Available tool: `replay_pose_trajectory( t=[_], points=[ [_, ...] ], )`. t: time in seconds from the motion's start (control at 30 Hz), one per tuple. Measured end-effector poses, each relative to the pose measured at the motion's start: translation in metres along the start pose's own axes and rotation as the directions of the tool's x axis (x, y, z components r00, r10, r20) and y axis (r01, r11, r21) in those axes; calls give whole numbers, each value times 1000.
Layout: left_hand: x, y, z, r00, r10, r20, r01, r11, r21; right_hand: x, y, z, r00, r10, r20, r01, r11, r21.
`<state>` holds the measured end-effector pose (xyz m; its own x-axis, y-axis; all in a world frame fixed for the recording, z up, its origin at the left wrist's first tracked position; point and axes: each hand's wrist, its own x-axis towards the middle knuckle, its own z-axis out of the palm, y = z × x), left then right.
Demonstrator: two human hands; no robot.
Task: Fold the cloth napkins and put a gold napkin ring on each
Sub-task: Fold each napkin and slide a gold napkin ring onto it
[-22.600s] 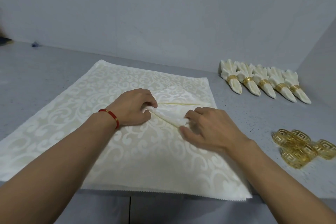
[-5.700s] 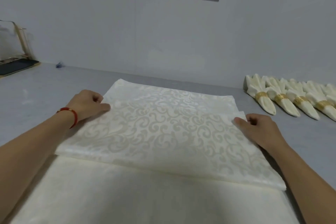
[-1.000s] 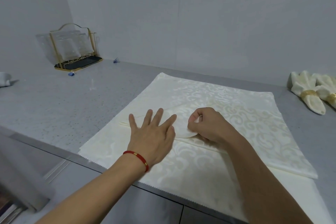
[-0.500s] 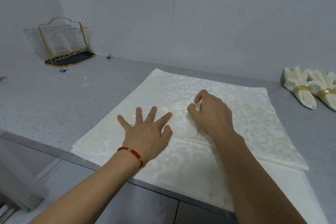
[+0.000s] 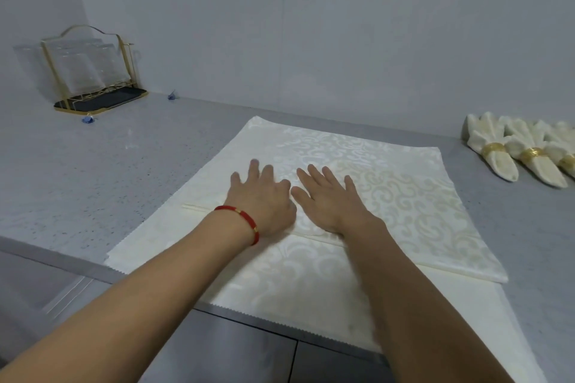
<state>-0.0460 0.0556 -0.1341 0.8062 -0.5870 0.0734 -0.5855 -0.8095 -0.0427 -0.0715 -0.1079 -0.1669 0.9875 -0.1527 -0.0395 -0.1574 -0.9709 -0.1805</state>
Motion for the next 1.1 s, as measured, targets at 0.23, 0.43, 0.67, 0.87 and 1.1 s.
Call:
replay_pose_trajectory(
  t=[0.23, 0.43, 0.67, 0.87, 1.1],
  points=[
    [19, 14, 39, 954, 71, -291, -123, 979, -164, -6, 1, -5, 980, 42, -197, 33, 932, 361],
    [20, 13, 41, 967, 115, -227, -146, 981, -127, -11, 88, -56, 818, 486, -307, -428, 872, 239],
    [21, 12, 42, 970, 134, -203, -162, 979, -126, -31, 185, -59, 799, 575, -174, -573, 817, 70],
    [21, 12, 43, 972, 127, -196, -153, 980, -124, -40, 183, -64, 717, 638, -280, -565, 768, 302],
    [22, 13, 44, 976, 123, -178, -146, 981, -125, -81, 98, -45, 749, 368, -551, -238, 926, 294]
  ],
)
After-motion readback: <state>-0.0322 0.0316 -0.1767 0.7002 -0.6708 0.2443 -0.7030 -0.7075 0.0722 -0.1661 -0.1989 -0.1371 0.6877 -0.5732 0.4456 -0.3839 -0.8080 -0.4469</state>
